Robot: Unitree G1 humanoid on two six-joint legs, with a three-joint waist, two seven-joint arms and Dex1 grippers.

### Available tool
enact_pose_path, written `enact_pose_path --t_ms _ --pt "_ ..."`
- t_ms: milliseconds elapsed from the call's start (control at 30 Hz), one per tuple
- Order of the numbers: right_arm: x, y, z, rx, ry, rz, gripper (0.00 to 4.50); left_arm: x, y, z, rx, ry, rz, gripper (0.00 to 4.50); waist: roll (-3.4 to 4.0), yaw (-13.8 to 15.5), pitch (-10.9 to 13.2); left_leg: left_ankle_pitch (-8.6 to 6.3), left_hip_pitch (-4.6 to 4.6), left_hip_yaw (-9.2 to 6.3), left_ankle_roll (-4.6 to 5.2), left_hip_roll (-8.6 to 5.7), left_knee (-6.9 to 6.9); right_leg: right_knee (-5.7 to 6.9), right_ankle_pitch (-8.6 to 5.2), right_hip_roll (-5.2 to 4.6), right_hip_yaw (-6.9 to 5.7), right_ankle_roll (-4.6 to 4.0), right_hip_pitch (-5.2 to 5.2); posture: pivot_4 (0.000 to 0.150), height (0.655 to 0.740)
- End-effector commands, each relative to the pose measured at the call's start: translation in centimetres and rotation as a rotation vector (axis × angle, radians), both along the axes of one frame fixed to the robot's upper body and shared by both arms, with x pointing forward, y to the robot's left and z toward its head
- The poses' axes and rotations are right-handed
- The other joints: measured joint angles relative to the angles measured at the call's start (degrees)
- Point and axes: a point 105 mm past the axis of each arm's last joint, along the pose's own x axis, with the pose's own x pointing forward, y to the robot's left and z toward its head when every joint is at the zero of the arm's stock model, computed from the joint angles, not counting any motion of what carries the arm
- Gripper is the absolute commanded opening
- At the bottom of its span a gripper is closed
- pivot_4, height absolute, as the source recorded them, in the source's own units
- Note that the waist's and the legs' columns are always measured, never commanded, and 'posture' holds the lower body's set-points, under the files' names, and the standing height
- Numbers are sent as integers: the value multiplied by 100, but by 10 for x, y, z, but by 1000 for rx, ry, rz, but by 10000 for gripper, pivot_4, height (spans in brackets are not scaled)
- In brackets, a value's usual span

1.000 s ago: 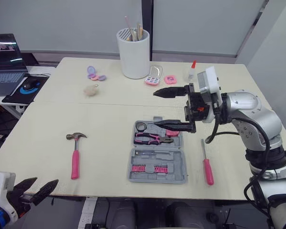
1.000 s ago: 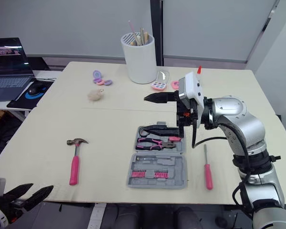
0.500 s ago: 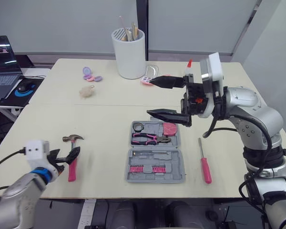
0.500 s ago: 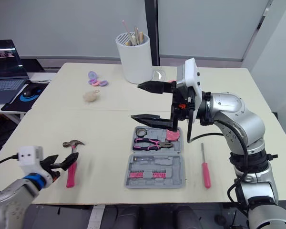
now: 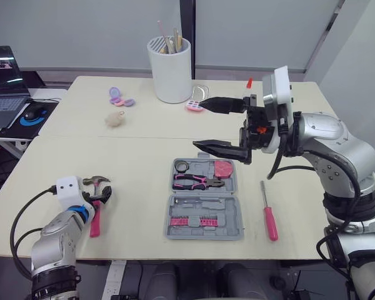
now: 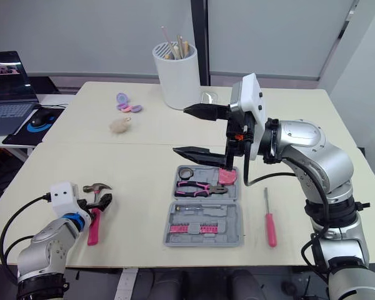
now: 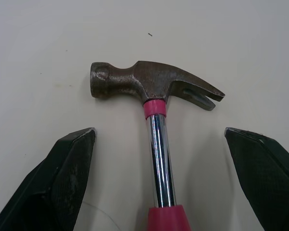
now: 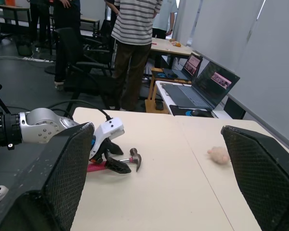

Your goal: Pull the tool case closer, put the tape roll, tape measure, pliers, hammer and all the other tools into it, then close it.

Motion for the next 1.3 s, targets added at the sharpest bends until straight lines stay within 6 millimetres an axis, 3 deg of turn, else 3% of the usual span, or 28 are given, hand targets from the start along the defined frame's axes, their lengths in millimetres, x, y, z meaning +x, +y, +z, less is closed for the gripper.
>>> enact_pose_path --t_ms 33,100,200,600,833,933,1000,1167,1300 --pt "-6 -1 4 -25 -62 -2 45000 3 1 -2 14 5 2 44483 0 1 0 0 0 0 0 0 0 0 0 0 0 0 0 1500 7400" --pt "-6 0 2 -31 -62 -4 45000 4 2 -5 3 9 14 44483 0 0 0 0 0 0 0 0 0 0 0 0 0 0 1 1500 7400" --pt "-6 0 2 -31 -60 -6 45000 7 1 -6 -1 12 18 38412 0 1 0 0 1 -2 0 0 0 1 0 0 -2 0 1 1500 7400" --pt "-5 -4 -1 -46 -57 -22 45000 10 -1 2 15 -5 -1 1442 1 12 0 0 0 -1 0 -3 -1 -2 0 -4 -1 0 1 1500 7400" --pt "-3 -8 -9 -60 -45 -46 45000 11 1 33 79 -48 -46 806 -1 12 1 0 -19 -3 0 -3 0 -5 0 -4 -3 0 -11 1500 7400" --pt "-1 -11 -13 -63 -35 -63 45000 12 -7 55 163 -47 -156 806 -4 8 3 0 -24 -6 0 -1 -2 -5 0 -1 -5 0 -18 1500 7400" --pt "0 -14 -16 -71 -30 -75 45000 12 -20 68 186 -40 -266 806 -3 15 3 0 -27 -8 -1 -1 -4 -7 0 -1 -7 0 -20 1500 7400" --pt "5 -25 -31 -116 -13 -116 45000 3 -77 102 237 -24 -697 806 1 21 6 0 -30 -5 -1 -5 -5 -13 0 -4 -2 0 -19 1500 7400" --pt "6 -30 -36 -138 -9 -126 45000 -2 -105 117 289 3 -919 806 4 11 9 0 -29 -3 -1 -2 -8 -12 0 0 -1 0 -23 1500 7400"
